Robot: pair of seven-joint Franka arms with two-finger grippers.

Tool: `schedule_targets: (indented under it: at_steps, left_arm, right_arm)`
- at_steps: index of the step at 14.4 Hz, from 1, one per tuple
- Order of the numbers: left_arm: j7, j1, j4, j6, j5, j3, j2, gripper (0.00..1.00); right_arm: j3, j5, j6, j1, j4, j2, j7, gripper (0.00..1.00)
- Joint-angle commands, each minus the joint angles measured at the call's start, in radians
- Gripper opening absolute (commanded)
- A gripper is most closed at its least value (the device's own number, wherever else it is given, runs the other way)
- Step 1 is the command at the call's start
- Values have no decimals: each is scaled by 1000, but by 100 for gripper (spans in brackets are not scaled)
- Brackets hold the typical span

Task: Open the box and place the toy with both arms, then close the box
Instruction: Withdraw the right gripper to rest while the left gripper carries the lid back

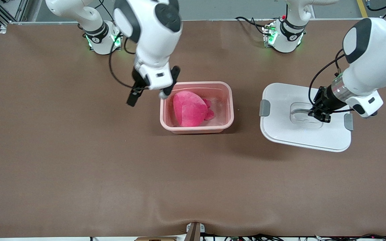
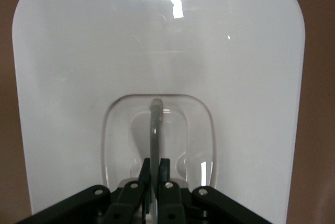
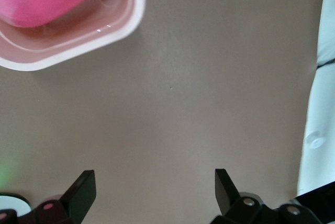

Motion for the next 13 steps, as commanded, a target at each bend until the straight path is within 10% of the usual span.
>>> schedule_targets:
  at_steps: [1, 13]
  left_arm:
    - [-45, -3, -11, -8, -17, -36, -25, 0]
    - [-278, -12, 23, 28, -11, -195, 21, 0]
  right_arm:
    - [16, 75, -12, -158, 7, -5, 18, 100]
    - [15, 262, -12, -582, -176, -206, 156, 100]
